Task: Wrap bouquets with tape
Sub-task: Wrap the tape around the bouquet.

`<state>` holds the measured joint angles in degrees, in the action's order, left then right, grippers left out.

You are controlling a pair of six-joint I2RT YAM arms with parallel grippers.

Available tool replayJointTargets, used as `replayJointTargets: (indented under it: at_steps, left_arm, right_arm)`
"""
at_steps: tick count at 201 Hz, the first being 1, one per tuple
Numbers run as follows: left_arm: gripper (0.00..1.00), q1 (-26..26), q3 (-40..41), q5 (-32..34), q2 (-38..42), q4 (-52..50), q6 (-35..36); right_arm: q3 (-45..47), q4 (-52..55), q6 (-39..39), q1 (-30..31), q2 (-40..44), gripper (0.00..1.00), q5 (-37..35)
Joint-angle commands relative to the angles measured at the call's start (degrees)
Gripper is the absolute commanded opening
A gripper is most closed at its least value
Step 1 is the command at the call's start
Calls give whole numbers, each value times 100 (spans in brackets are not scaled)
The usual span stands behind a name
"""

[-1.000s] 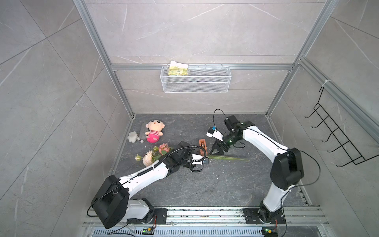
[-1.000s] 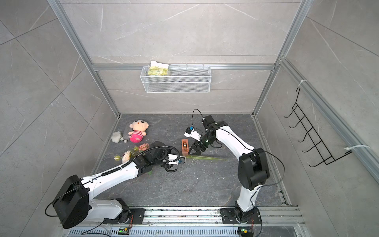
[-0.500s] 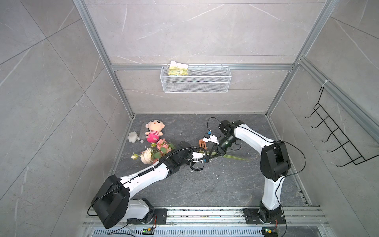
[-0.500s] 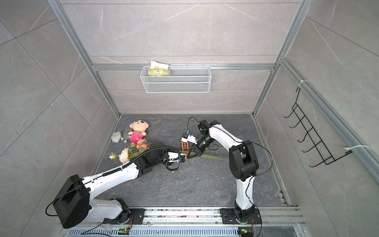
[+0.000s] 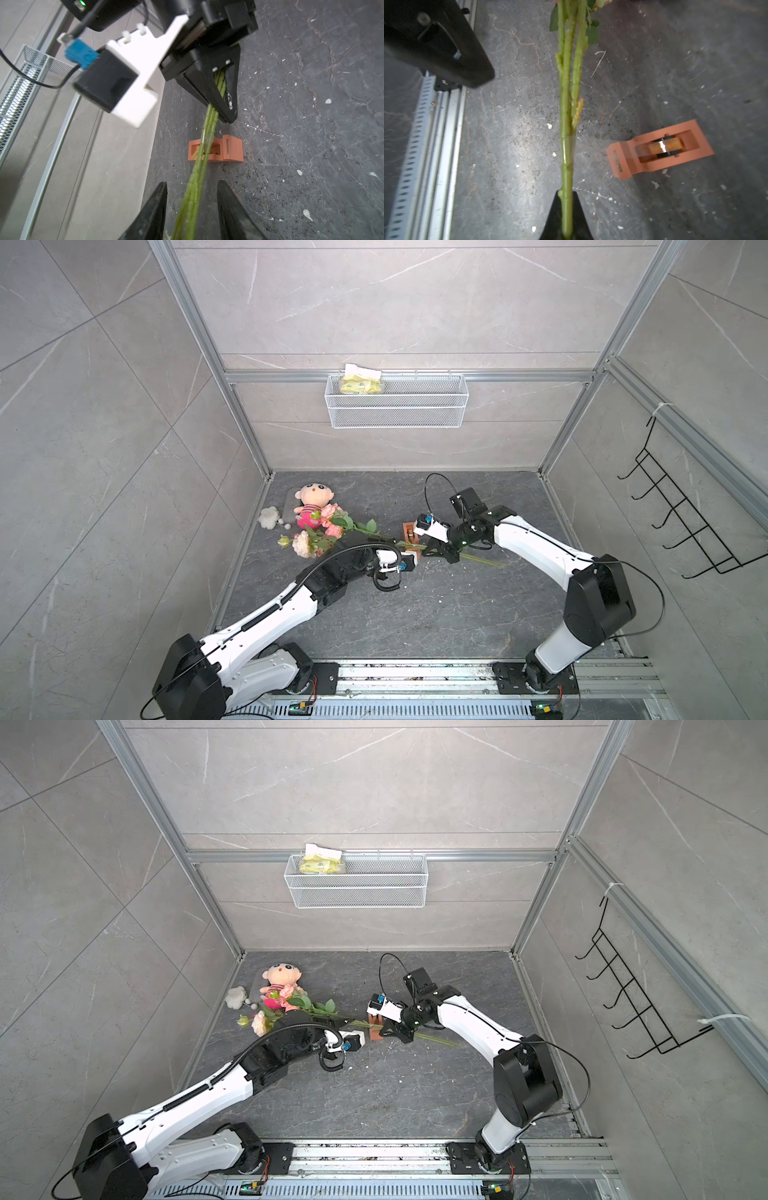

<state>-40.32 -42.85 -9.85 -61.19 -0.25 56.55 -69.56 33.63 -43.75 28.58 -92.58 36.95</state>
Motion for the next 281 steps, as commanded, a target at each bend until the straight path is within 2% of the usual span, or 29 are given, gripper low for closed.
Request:
replayJointTargets:
  at_steps: [1, 13, 26, 60, 96, 122, 158, 173, 189, 206, 223, 227, 232, 244, 262, 281]
  left_arm:
    - [55, 616, -237, -1330, 89, -625, -856]
    - [57, 951, -443, -1748, -42, -873, -1307]
    - [55, 1061, -738, -2143, -227, -1598, -1145]
    - [57, 1061, -1284, -2815, -899, -2371, -902]
    - [59, 1074, -1970, -3171, -1852, -3397, -517]
    - [59, 1092, -2390, -3290, -2467, -4075, -280]
    - [59, 1087, -2855, -3495, -3151, -4785, 63]
    - [56, 1096, -2957, -3445, -3345, -4839, 93]
    - [50, 1106, -3150, -3388, -3570, -5053, 207]
    - [36, 1122, -3443, -3417, -3776, -5468, 434]
    - [5, 1139, -3669, -3405, -3902, -5706, 533]
    - [0, 1140, -3696, -3385, -3909, -5730, 521]
    - [0, 1140, -3726, -3352, -3918, -5719, 473]
    - [0, 1149, -3733, -3291, -3892, -5597, 339]
    - [0, 1149, -3663, -3211, -3761, -5364, 206]
    - [0, 1125, -3472, -3075, -3509, -4939, 45]
  right_arm:
    - [625, -1728, -422, 221, 543, 0, -475]
    - [1032, -2355, -479, 329, 813, 0, -561]
    - [1489, -3042, -594, 428, 1083, 0, -675]
    - [2323, -4170, -1551, 1093, 1420, 0, -2443]
    - [2958, -5048, -2307, 1432, 1615, 0, -3358]
    - [3416, -5871, -2762, 1649, 1689, 0, -3677]
    - [3569, -6410, -3007, 1799, 1549, 0, -4025]
    - [3770, -6909, -3188, 1869, 1519, 0, -4070]
    - [3830, -6955, -3281, 1899, 1517, 0, -4104]
    - [3827, -6890, -3328, 1931, 1495, 0, -4161]
    - [3715, -6611, -3205, 1937, 1462, 0, -4196]
    - [3651, -6421, -3112, 1941, 1462, 0, -4202]
    - [3509, -6064, -2947, 1940, 1469, 6, -4243]
    - [3026, -4814, -2333, 1934, 1500, 27, -4231]
    - [2424, -2938, -1320, 1860, 1682, 37, -3782]
    - [1910, -1219, -480, 1401, 1988, 47, -2463]
